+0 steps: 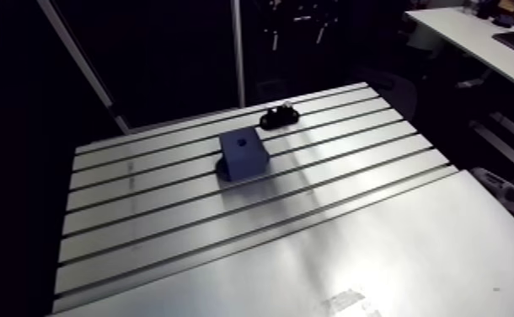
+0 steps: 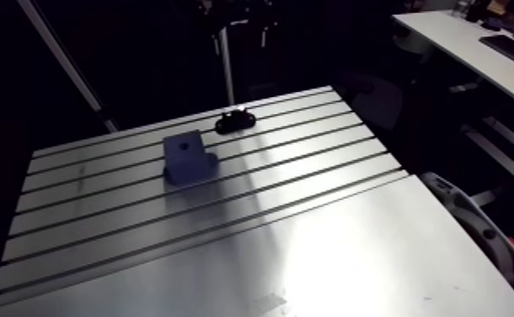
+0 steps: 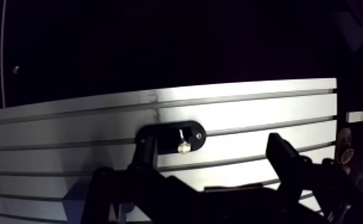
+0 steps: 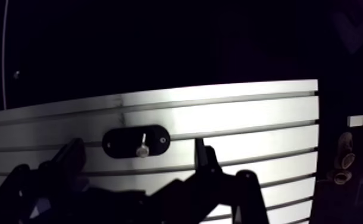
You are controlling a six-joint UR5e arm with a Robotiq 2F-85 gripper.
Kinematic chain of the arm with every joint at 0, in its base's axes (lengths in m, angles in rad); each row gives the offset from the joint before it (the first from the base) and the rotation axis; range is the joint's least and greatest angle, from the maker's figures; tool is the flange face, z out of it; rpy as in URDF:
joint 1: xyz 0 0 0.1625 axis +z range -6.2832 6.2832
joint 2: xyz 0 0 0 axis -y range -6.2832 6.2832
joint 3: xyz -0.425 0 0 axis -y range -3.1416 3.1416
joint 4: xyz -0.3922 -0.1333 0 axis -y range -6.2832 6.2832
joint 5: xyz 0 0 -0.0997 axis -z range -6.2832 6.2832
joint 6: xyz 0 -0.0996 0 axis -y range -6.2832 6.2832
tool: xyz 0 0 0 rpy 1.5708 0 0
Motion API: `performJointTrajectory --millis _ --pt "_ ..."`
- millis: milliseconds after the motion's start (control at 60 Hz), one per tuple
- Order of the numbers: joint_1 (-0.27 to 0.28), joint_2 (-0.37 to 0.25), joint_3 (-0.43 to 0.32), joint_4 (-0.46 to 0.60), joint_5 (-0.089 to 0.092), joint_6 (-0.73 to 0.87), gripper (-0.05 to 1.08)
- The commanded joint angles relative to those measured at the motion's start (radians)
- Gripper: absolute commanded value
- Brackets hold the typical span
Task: Pick up the M10 bolt and insert it into the hex recess until seated.
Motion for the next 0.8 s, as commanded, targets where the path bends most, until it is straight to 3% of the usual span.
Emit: performJointTrajectory --millis 17,400,800 --pt "-0.002 0.013 0.007 -0.007 0.008 -0.017 0.01" --pt "-0.008 0.021 0.051 -0.021 0.005 -0.019 0.04" --pt "-0.002 0.049 0.070 -0.063 0.005 -0.068 0.28"
